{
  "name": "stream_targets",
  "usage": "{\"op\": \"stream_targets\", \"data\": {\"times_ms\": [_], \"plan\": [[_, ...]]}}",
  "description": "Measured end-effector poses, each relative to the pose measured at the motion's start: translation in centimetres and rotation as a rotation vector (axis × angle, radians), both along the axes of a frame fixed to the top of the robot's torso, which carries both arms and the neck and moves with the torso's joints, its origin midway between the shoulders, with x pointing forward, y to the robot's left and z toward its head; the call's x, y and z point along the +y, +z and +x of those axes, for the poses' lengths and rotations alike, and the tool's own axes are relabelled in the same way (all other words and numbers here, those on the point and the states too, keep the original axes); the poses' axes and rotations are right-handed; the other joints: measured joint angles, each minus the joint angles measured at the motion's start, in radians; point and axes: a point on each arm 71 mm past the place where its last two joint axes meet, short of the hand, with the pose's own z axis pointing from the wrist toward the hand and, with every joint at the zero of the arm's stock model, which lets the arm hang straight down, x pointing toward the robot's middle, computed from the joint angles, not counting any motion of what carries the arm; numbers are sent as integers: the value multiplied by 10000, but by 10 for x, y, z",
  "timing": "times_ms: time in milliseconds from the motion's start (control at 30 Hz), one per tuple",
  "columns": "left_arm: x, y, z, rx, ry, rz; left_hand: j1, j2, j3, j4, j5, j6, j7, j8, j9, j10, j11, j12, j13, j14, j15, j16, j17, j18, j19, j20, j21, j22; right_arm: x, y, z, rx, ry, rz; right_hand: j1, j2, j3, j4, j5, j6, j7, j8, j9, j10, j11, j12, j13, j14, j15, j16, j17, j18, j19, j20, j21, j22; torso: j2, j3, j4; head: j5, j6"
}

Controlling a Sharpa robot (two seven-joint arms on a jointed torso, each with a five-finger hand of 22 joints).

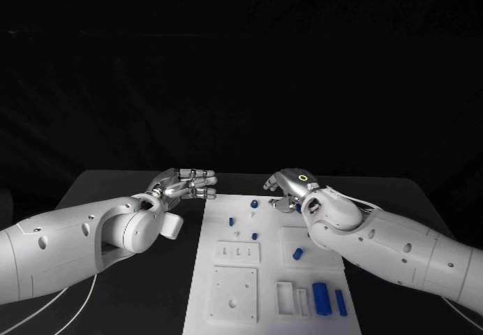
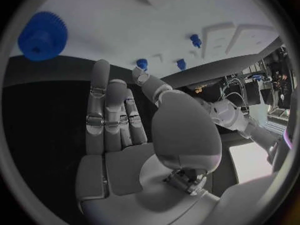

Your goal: Assemble the parts on the task board

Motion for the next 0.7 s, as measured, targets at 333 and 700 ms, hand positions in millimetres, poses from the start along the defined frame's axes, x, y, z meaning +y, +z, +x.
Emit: {"op": "stream_targets", "data": {"times_ms": [333,700], "plan": [[7,0,3,-23,173,66,0,0,0,0,0,0,0,0,0,0,0,0,0,0,0,0,-1,-1,0,0,0,-17,-60,28,0,47,-933,770,-111,-169,-753,354,918,278,-72,0,45,2547,-853,467,610,0,-642,-1,118,-646,9,-618,-131,-24,-57,89,-165,60,78],[9,-1,5,-39,237,92,0,0,0,0,0,0,0,0,1,0,0,0,0,0,0,0,-2,-1,-36,37,0,-16,-96,20,7,1169,-1630,955,19,70,-3008,623,1791,-223,-110,22,98,277,-796,9220,9526,-96,-596,1272,2781,-877,9,-641,589,-48,-87,189,-264,-14,78]]}}
